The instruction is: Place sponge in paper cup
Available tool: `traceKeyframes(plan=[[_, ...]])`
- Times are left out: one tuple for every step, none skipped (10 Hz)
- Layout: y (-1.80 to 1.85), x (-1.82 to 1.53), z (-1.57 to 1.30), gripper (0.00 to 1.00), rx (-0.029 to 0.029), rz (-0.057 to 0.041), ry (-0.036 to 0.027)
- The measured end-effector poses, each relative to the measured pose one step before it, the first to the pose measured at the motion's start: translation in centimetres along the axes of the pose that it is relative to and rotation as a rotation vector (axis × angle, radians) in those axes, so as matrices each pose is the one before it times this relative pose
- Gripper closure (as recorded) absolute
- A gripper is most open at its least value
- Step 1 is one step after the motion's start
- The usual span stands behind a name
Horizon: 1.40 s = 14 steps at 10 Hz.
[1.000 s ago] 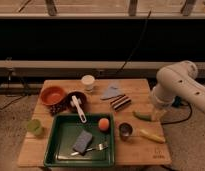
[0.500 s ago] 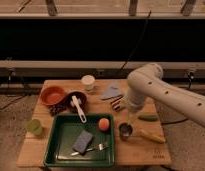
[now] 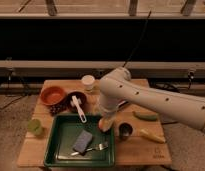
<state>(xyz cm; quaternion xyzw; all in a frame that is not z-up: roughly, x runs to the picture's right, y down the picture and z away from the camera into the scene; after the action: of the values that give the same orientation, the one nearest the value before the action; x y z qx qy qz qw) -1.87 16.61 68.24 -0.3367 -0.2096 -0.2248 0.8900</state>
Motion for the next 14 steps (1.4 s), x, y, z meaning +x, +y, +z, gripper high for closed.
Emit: traceKeyframes(plan=[[-0.513,-2.875,1.150,0.35,-0.01656,-0.06005,-0.02768],[-0.545,-2.492,1.304,0.35,-0.01830,-0.05421,-0.02558],[-0.343,-1.941,0.997,0.35,-0.01434,-0.04399,-0.02096],[-0.152,-2.586,1.431,0.35,-0.01963,-0.06207,-0.02775],[0.053,-1.886,1.128,0.35,-0.01535,-0.04992,-0.01744],[0.026,-1.135,0.976,0.35,-0.01087,-0.03751,-0.00654],[0.108,-0.744,1.771,0.35,-0.01550,-0.03978,0.00568],[0.146,0.240,1.635,0.35,-0.01136,-0.00861,0.01255],[-0.026,0.622,1.299,0.35,-0.00613,-0.00354,0.01679],[-0.229,0.656,0.723,0.35,-0.00050,-0.00167,0.01356],[-0.505,1.474,0.327,0.35,0.00685,0.00403,0.02196],[-0.618,1.305,-0.280,0.35,0.00954,0.00146,0.01541],[-0.307,1.078,-0.380,0.35,0.00408,0.00125,0.01323],[0.144,1.566,-0.373,0.35,0.00079,0.00223,0.01867]])
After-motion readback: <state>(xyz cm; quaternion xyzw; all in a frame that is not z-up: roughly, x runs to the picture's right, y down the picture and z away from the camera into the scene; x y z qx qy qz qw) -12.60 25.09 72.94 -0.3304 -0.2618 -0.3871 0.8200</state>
